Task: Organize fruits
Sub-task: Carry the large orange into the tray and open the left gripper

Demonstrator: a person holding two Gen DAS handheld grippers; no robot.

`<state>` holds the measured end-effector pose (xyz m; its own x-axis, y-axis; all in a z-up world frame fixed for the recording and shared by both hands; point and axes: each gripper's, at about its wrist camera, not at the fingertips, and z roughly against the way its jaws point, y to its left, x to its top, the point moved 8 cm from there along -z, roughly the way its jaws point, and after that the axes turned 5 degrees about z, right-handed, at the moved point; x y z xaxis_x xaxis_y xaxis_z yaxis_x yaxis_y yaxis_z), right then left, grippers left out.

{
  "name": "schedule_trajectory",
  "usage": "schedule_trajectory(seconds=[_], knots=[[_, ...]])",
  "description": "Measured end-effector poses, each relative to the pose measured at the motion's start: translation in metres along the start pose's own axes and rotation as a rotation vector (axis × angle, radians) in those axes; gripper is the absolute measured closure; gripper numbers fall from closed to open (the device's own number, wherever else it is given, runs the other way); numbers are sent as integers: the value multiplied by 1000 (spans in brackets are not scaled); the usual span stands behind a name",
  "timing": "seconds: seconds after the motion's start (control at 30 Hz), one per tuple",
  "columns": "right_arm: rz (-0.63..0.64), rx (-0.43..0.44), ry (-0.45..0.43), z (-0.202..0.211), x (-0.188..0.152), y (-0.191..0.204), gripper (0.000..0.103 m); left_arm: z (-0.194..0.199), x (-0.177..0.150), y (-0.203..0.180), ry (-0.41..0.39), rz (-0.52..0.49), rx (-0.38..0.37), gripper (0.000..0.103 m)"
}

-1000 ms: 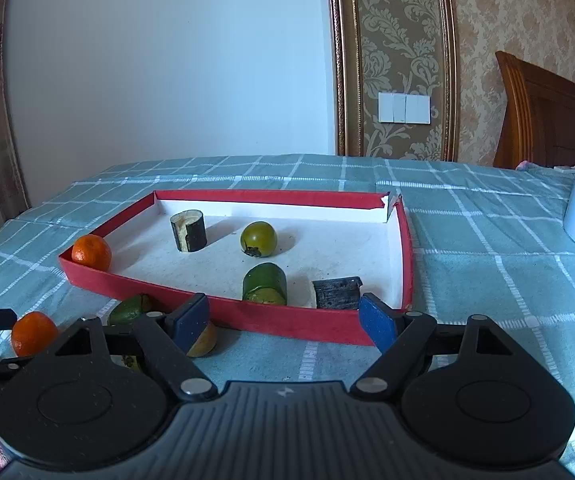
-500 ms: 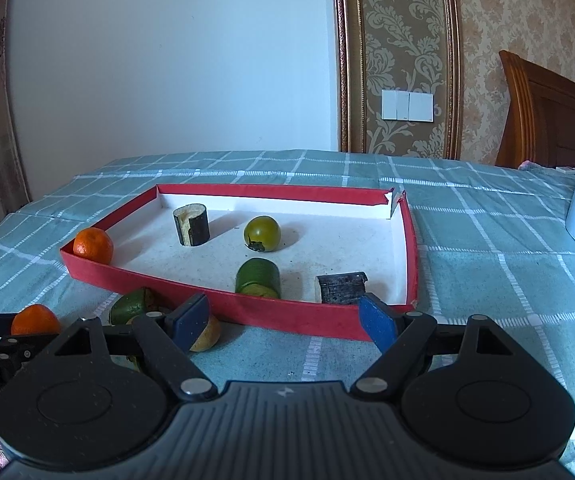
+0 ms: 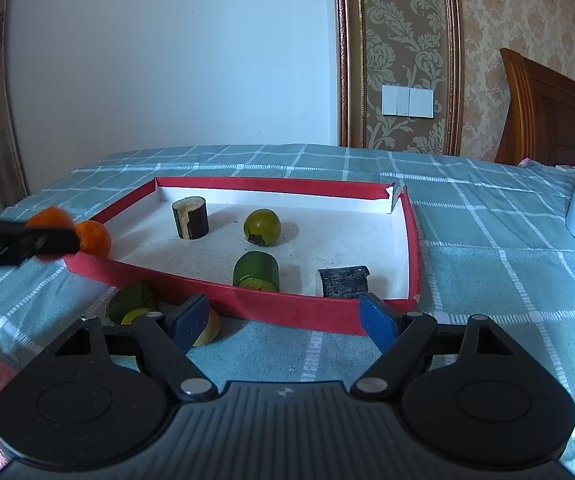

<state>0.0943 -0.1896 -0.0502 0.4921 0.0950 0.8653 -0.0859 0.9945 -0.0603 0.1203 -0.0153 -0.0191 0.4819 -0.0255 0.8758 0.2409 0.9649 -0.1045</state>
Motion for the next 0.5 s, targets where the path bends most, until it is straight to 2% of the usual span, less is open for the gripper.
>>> schedule_trajectory(seconds=[0.17, 0.5], knots=[[9, -5, 0, 0, -1, 2, 20, -31, 11, -1, -8, -6, 40, 63], [14, -3, 2, -1, -1, 3, 18, -75, 18, 5, 34, 4, 100, 62]])
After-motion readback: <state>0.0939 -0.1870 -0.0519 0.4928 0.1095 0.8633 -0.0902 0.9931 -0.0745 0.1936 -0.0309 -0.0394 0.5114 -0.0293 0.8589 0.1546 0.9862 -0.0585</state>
